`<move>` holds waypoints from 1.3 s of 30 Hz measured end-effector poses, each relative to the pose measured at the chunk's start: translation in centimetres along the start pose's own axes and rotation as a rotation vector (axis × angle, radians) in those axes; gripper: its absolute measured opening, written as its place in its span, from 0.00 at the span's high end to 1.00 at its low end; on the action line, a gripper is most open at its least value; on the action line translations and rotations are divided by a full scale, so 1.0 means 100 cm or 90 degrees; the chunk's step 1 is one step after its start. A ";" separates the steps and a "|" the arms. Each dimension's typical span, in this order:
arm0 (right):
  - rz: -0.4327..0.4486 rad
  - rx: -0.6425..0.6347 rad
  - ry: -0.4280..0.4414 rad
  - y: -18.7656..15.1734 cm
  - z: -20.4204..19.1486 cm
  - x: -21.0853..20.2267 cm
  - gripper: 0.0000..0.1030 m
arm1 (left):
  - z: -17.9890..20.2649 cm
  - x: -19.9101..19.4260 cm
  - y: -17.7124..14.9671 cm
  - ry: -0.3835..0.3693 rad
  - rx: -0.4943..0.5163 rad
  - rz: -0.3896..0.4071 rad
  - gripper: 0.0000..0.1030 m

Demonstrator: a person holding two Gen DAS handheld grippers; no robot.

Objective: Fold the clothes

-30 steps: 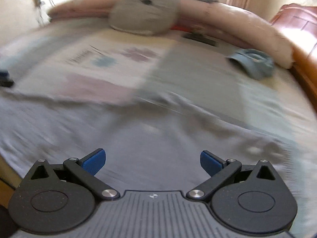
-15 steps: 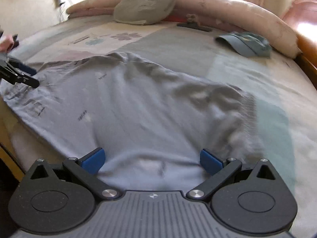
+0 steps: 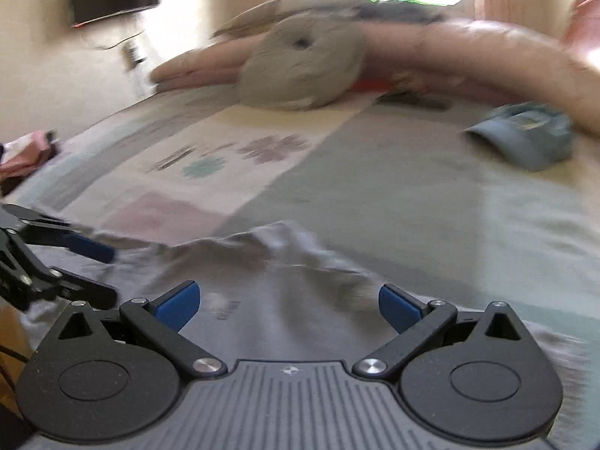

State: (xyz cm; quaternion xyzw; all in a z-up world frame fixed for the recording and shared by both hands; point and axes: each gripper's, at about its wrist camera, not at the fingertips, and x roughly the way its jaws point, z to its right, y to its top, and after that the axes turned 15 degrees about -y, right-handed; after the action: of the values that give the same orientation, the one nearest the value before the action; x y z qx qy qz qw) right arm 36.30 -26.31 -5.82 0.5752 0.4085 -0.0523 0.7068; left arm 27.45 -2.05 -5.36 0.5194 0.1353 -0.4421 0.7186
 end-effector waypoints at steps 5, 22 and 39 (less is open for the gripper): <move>-0.001 -0.030 -0.052 -0.009 0.009 0.021 0.00 | -0.012 -0.003 -0.005 0.160 -0.010 0.008 0.13; -0.042 0.009 -0.210 0.045 -0.012 0.069 0.00 | -0.007 -0.037 -0.016 0.150 0.031 0.038 0.12; -0.052 0.109 -0.193 -0.022 0.052 -0.042 0.00 | -0.042 -0.053 -0.024 0.121 0.004 0.002 0.12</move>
State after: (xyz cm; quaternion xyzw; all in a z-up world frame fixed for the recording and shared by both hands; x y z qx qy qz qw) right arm 34.95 -33.14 -4.83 0.6014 0.3142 -0.2018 0.7063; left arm 23.72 4.04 -5.20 0.5615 0.2004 -0.3905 0.7015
